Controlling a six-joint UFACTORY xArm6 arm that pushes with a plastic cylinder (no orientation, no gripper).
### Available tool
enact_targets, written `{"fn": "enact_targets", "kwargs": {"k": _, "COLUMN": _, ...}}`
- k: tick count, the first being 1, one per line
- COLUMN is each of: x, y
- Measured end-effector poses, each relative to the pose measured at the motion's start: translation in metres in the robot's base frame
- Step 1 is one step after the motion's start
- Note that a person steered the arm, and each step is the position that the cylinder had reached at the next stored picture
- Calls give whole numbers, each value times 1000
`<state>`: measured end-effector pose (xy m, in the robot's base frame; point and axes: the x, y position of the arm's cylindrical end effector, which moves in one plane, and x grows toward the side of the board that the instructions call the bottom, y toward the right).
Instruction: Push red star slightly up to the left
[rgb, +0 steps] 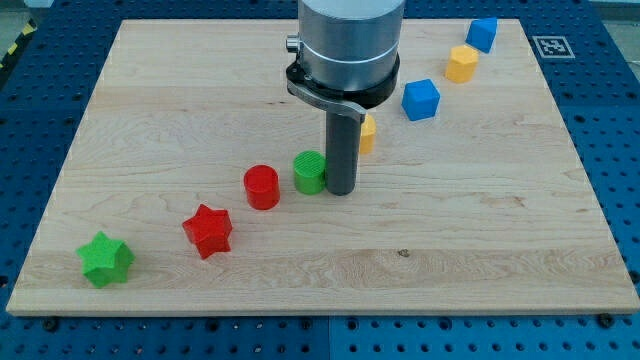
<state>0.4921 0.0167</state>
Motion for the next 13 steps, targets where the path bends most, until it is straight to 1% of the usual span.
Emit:
{"fn": "enact_targets", "kwargs": {"k": 2, "x": 38, "y": -9}}
{"fn": "enact_targets", "kwargs": {"k": 3, "x": 53, "y": -36}}
{"fn": "enact_targets", "kwargs": {"k": 4, "x": 80, "y": -59}}
{"fn": "enact_targets", "kwargs": {"k": 5, "x": 118, "y": -75}}
{"fn": "enact_targets", "kwargs": {"k": 6, "x": 123, "y": -114}}
{"fn": "enact_targets", "kwargs": {"k": 7, "x": 121, "y": -139}}
{"fn": "enact_targets", "kwargs": {"k": 8, "x": 121, "y": -138}}
{"fn": "enact_targets", "kwargs": {"k": 9, "x": 118, "y": -120}}
{"fn": "enact_targets", "kwargs": {"k": 10, "x": 116, "y": -117}}
{"fn": "enact_targets", "kwargs": {"k": 13, "x": 89, "y": -117}}
